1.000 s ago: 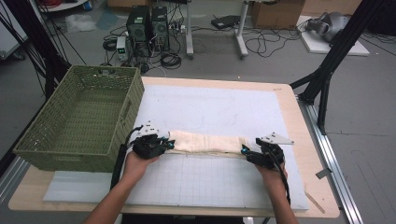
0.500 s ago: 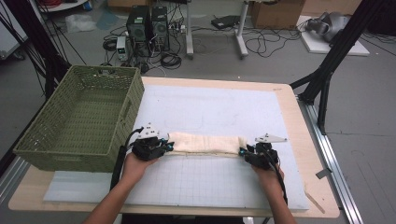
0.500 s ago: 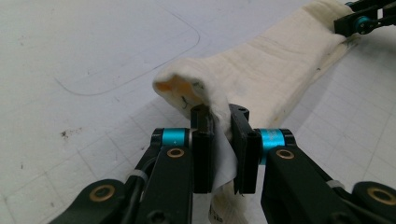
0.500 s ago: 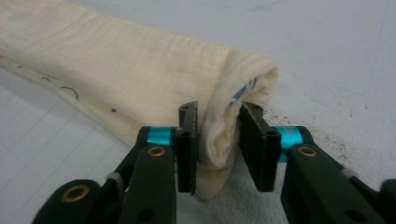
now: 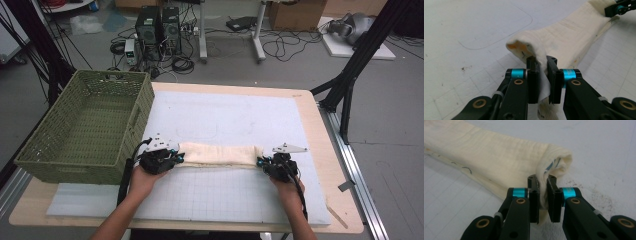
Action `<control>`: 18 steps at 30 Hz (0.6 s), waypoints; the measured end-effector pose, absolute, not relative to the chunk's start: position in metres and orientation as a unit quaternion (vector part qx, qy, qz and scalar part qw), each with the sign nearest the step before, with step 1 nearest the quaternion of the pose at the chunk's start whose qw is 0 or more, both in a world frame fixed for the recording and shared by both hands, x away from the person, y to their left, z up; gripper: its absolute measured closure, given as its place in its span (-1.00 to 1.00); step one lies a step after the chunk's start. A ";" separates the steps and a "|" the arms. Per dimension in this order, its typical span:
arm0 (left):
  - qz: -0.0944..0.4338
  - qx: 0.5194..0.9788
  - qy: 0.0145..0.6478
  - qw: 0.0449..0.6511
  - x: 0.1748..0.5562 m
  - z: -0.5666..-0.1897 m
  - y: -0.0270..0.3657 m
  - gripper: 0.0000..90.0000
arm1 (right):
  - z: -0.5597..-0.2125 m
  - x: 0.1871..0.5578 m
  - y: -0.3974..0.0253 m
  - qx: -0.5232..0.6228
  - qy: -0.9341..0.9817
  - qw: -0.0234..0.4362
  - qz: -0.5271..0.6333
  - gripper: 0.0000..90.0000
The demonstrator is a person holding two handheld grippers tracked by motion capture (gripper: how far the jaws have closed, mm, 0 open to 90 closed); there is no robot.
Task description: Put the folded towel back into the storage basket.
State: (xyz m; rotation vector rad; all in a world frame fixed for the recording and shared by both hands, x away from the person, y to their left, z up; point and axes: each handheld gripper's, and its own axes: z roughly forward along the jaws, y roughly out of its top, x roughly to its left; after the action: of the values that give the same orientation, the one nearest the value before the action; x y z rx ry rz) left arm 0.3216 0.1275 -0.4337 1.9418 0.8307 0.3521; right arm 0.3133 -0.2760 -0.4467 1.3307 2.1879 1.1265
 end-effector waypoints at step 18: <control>0.166 0.761 0.313 0.544 0.290 -0.410 0.141 0.81 | -0.418 0.306 -0.288 0.364 0.771 0.222 0.473 0.83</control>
State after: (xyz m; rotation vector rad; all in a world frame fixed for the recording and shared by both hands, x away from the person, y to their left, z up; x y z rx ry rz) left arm 0.2896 0.1406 -0.4100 1.8055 0.7425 0.3930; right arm 0.3061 -0.2882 -0.4181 1.0063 2.1287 1.3072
